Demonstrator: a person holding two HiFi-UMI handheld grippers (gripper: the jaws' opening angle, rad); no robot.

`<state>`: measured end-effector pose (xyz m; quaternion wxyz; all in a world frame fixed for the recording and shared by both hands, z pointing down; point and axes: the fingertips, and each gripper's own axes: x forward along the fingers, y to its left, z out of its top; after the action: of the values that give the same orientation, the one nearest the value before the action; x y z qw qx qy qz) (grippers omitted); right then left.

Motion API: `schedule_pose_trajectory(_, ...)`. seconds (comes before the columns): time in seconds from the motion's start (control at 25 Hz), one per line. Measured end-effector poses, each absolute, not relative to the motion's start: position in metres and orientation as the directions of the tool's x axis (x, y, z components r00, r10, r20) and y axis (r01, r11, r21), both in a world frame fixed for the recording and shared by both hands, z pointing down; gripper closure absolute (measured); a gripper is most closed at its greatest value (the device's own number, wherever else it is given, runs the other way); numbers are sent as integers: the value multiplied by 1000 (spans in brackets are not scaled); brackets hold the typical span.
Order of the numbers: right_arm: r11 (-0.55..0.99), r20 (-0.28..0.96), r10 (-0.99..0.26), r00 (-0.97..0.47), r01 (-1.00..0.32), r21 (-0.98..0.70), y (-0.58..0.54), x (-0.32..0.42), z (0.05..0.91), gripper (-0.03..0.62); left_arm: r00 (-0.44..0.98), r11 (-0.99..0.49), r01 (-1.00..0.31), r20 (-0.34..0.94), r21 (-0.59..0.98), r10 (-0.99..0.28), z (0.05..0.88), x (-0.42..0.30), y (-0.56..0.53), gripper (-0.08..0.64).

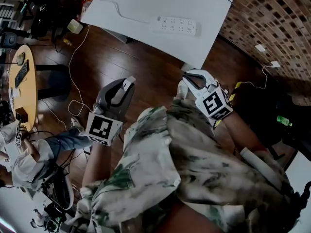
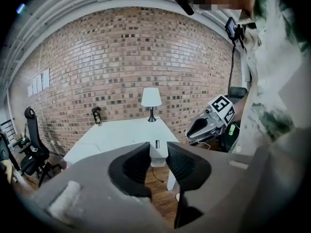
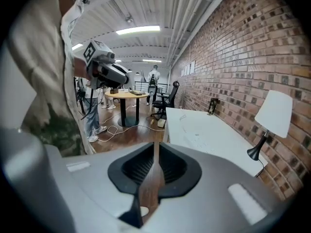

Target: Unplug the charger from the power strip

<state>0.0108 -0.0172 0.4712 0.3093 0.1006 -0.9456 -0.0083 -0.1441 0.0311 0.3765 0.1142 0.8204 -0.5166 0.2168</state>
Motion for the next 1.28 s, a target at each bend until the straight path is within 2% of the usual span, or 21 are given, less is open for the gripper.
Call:
schedule_pose_trajectory(0.2,968,526,-248,-813,-232,99,65,0,451,535,437,-490,-872,430,-15,-790,374,-148,119,454)
schedule_pose_trajectory(0.44,910,460,-389,-798,-411,58,185,-6,404,523,523,-571,-821,415,9,-745,370,-156,228,454)
schedule_pose_trajectory(0.56,892,452,-424,-785,-449,55,226,8,388,518,565,-611,-791,413,27,-714,368,-146,260,454)
schedule_pose_trajectory(0.76,884,432,-450,-781,-460,89,271,35,369,512,568,-608,-794,380,20,-729,359,-126,295,454)
schedule_pose_trajectory(1.08,892,380,-445,-811,-440,106,331,102,344,503,545,-586,-810,351,-14,-762,345,-56,341,454)
schedule_pose_trajectory(1.28,897,407,-433,-804,-427,112,363,153,346,505,542,-579,-815,358,3,-760,344,-9,376,454)
